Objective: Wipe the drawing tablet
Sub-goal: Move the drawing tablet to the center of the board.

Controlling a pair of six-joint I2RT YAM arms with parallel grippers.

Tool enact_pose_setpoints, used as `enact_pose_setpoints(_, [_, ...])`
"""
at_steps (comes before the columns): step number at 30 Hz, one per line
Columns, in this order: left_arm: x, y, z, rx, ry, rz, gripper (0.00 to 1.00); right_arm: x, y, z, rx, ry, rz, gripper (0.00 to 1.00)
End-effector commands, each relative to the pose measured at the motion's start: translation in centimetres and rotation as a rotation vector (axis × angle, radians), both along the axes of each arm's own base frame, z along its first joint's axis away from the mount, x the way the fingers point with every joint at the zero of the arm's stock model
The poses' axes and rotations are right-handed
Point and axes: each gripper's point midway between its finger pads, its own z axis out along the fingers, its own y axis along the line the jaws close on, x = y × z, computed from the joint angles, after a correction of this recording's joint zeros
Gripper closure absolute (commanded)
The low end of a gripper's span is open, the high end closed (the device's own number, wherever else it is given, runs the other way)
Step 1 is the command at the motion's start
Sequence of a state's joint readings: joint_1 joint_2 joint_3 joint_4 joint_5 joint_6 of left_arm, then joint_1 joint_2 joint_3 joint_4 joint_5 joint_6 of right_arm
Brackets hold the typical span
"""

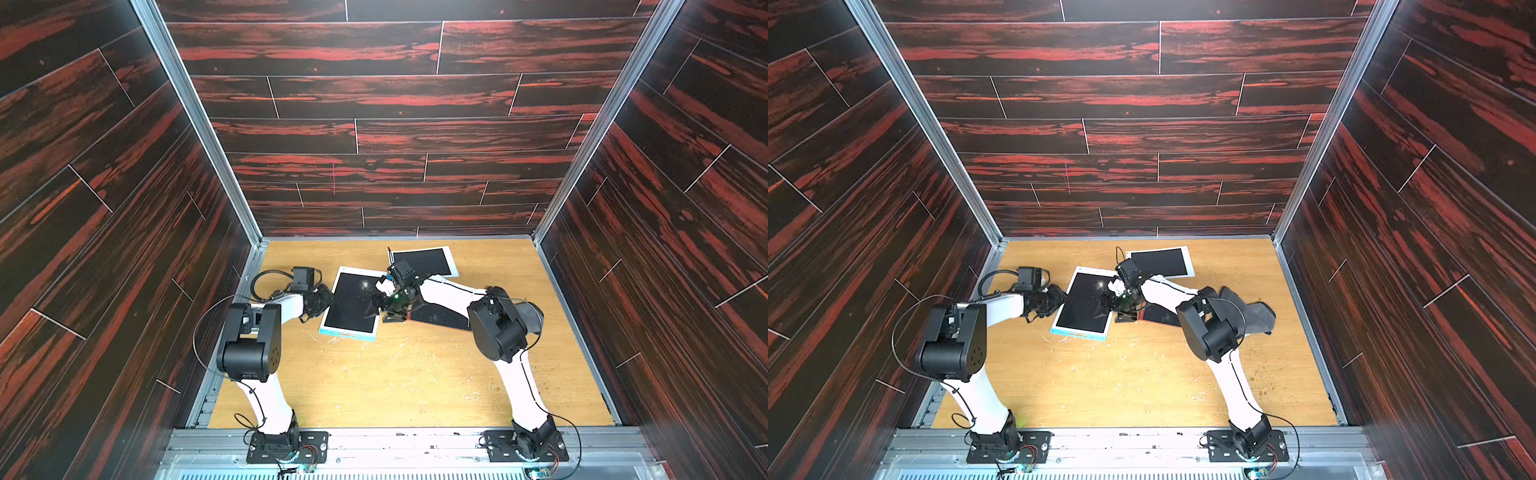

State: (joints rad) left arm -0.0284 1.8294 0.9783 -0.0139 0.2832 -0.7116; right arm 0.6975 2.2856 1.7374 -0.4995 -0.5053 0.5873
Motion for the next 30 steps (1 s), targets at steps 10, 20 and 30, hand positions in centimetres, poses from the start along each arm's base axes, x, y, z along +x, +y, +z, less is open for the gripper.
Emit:
enact_pose_setpoints(10, [-9.6, -4.5, -5.0, -0.042, 0.212, -0.139, 0.49, -5.6, -1.4, -2.3, -0.079, 0.076, 0.034, 0.13])
enact_pose_setpoints(20, [-14.6, -7.7, -4.2, -0.062, 0.177, -0.193, 0.49, -11.8, -4.8, -2.3, -0.100, 0.079, 0.021, 0.13])
enact_pose_setpoints(30, [-20.3, -10.5, -3.5, -0.040, 0.107, -0.229, 0.49, -17.3, -7.4, -3.1, -0.146, 0.069, 0.019, 0.13])
